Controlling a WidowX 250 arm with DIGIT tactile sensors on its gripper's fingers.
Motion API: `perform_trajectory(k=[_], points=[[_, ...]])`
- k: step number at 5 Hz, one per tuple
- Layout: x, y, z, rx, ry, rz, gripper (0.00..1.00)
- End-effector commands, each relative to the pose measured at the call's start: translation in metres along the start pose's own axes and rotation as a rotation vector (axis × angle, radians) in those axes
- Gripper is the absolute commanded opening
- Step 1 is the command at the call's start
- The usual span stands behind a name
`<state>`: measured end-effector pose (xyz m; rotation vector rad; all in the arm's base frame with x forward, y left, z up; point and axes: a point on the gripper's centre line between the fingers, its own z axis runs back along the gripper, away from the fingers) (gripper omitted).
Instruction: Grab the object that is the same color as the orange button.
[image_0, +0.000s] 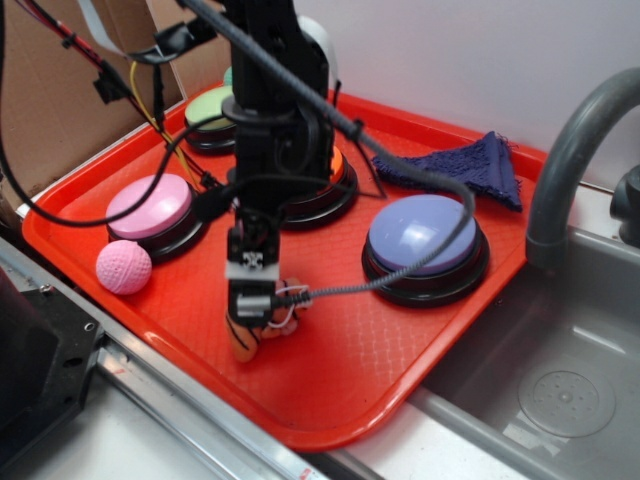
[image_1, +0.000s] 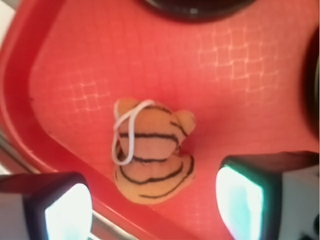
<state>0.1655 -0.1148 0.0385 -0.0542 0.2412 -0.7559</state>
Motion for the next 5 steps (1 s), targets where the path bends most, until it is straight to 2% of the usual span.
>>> perform_trajectory(k=[1, 2, 3, 4, 5], points=[[-0.003, -0.003, -0.016, 0.032, 0.0, 0.005, 1.0], [0.003, 0.0, -0.024, 0.037, 0.014, 0.008, 1.0], [0.008, -0.005, -0.032, 0.013, 0.04, 0.011, 0.53], [0.007, -0.007, -0.035, 0.008, 0.059, 0.021, 0.0], [-0.012, -0.005, -0.005, -0.025, 0.021, 0.088, 0.0]])
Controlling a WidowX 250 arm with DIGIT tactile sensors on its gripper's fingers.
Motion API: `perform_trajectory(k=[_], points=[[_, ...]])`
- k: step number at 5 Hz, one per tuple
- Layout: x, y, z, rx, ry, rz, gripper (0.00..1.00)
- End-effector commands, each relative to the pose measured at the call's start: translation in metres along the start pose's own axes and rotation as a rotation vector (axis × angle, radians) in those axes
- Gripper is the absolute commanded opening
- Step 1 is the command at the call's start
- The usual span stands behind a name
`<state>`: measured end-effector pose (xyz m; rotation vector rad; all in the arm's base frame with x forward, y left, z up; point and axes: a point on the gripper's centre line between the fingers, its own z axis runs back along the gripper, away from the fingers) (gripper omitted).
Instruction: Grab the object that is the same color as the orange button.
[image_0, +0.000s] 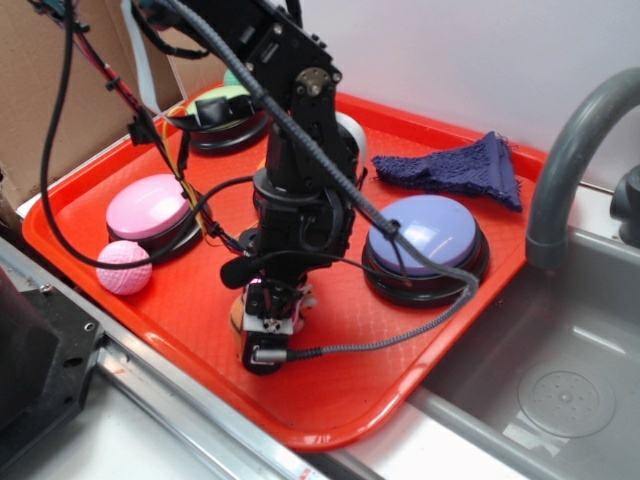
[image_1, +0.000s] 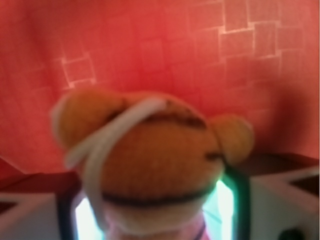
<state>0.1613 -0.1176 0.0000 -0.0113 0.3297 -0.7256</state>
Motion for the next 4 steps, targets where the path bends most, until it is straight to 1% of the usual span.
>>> perform_trajectory(k=[1, 2, 3, 4], points=[[-0.081, 0.014, 0.067, -0.074, -0.197, 0.283, 0.0], [-0.15, 0.019, 0.094, -0.119, -0.332, 0.511, 0.0], [-0.19, 0.005, 0.13, -0.067, -0.418, 0.746, 0.35], [-0.208, 0.003, 0.176, -0.04, -0.431, 0.697, 0.0]])
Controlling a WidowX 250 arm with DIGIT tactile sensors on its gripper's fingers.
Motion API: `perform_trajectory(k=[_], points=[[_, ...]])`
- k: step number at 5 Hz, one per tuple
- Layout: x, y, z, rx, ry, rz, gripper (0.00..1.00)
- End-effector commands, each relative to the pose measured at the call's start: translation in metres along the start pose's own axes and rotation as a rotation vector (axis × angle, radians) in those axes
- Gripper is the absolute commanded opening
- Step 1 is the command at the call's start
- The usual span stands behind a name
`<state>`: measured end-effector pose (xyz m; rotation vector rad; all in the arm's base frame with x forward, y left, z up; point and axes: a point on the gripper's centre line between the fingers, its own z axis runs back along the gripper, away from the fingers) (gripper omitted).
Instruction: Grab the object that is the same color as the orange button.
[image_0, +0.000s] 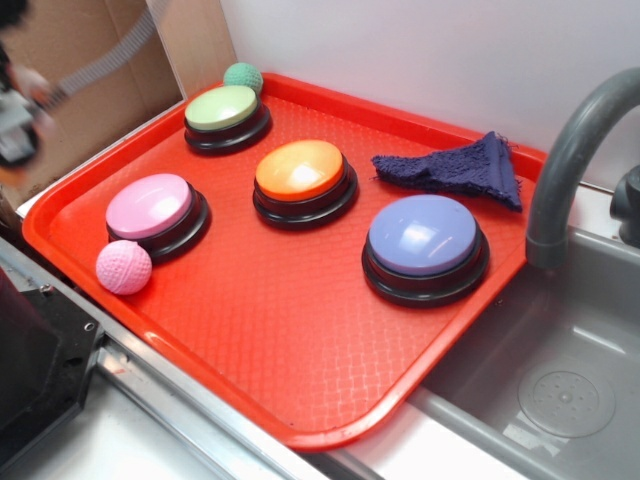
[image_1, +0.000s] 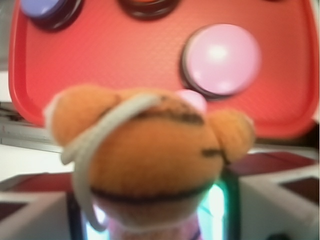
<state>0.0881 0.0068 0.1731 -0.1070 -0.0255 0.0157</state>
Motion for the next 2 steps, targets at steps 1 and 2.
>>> perform_trajectory(k=[1, 2], points=[[-0.005, -0.029, 0.101, 0.035, -0.041, -0.117, 0.0], [0.0, -0.043, 0.103, 0.06, -0.03, -0.162, 0.0]])
